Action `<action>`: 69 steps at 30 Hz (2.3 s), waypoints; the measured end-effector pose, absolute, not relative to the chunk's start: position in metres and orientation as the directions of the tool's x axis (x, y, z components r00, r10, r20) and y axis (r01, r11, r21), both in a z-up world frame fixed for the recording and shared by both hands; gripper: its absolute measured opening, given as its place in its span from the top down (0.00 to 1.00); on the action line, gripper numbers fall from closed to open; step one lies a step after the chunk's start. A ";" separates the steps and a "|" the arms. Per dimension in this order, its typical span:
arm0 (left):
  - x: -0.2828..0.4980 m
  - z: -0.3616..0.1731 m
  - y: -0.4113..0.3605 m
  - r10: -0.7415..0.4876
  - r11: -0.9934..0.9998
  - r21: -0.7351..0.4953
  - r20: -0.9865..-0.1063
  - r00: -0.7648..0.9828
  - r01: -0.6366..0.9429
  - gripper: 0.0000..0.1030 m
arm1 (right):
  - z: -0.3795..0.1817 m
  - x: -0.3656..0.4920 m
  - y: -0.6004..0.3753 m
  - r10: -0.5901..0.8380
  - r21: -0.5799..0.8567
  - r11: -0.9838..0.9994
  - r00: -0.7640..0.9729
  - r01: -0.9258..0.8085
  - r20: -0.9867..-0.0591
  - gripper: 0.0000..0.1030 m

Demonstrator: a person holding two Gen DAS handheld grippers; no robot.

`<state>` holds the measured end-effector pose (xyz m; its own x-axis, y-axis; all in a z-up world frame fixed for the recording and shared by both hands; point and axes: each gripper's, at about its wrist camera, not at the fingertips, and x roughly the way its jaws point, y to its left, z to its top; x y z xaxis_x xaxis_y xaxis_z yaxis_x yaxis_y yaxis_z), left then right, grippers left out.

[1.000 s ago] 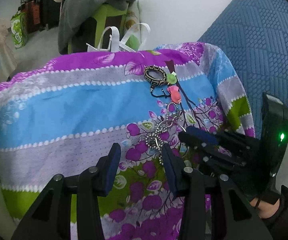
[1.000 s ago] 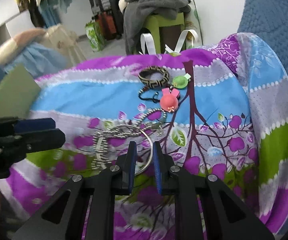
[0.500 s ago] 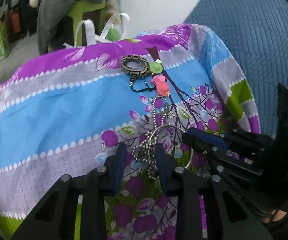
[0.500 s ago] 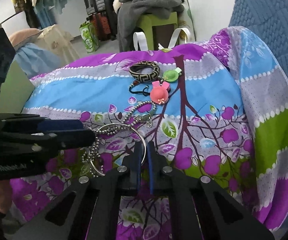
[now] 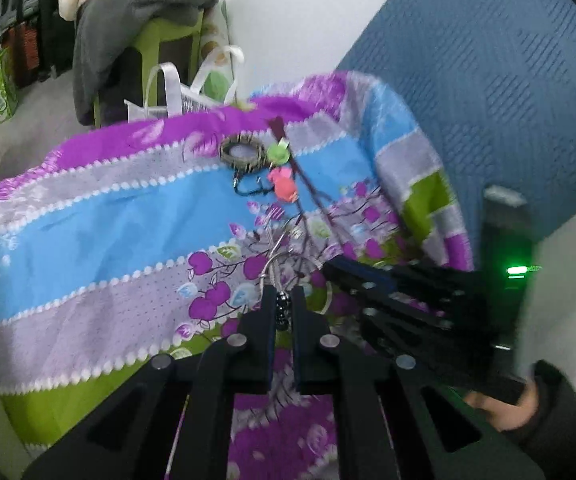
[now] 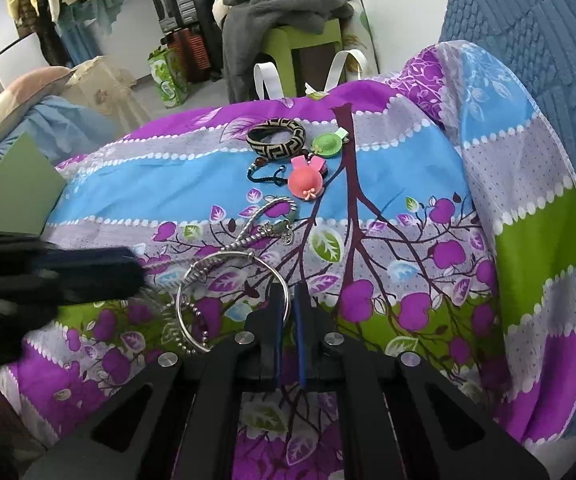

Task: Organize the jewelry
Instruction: 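Grasp the silver chain with the left tool while the right tool grasps the silver ring, then carry the silver chain with the left tool while the right tool carries the hoop ring to the box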

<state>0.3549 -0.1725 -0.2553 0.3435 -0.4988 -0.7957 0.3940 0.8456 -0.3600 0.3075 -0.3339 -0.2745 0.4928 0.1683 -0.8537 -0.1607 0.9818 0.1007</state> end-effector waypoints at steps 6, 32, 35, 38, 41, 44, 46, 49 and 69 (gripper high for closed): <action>0.334 -0.209 -0.147 -0.543 0.832 -0.407 -0.739 0.399 0.377 0.97 | -0.272 0.304 -0.336 0.193 0.125 0.978 0.490 -0.167 -0.850 0.95; 0.273 -0.133 -0.069 -0.419 0.908 -0.340 -0.707 0.570 0.246 0.96 | -0.239 0.290 -0.298 0.113 -0.018 0.973 0.538 -0.232 -0.835 0.98; 0.262 -0.132 -0.059 -0.401 0.916 -0.332 -0.711 0.578 0.227 0.96 | -0.216 0.277 -0.291 0.118 -0.023 0.971 0.562 -0.238 -0.819 1.00; 0.249 -0.131 -0.048 -0.382 0.923 -0.322 -0.714 0.586 0.210 0.96 | -0.194 0.263 -0.283 0.128 -0.019 0.971 0.580 -0.240 -0.804 1.00; 0.238 -0.132 -0.037 -0.368 0.928 -0.320 -0.722 0.587 0.188 0.96 | -0.176 0.252 -0.275 0.146 0.002 0.971 0.589 -0.238 -0.795 1.00; 0.228 -0.134 -0.024 -0.344 0.937 -0.309 -0.732 0.588 0.163 0.96 | -0.162 0.241 -0.266 0.176 0.036 0.969 0.587 -0.243 -0.791 1.00; 0.222 -0.137 -0.014 -0.338 0.937 -0.320 -0.742 0.579 0.138 0.96 | -0.158 0.238 -0.261 0.167 0.034 0.973 0.595 -0.228 -0.786 1.00; 0.213 -0.136 -0.007 -0.339 0.936 -0.327 -0.737 0.585 0.131 0.96 | -0.170 0.244 -0.275 0.170 0.084 0.981 0.576 -0.173 -0.800 0.97; 0.216 -0.145 0.000 -0.293 0.951 -0.292 -0.755 0.587 0.099 0.96 | -0.279 0.300 -0.309 0.054 0.004 0.994 0.466 -0.108 -0.883 0.38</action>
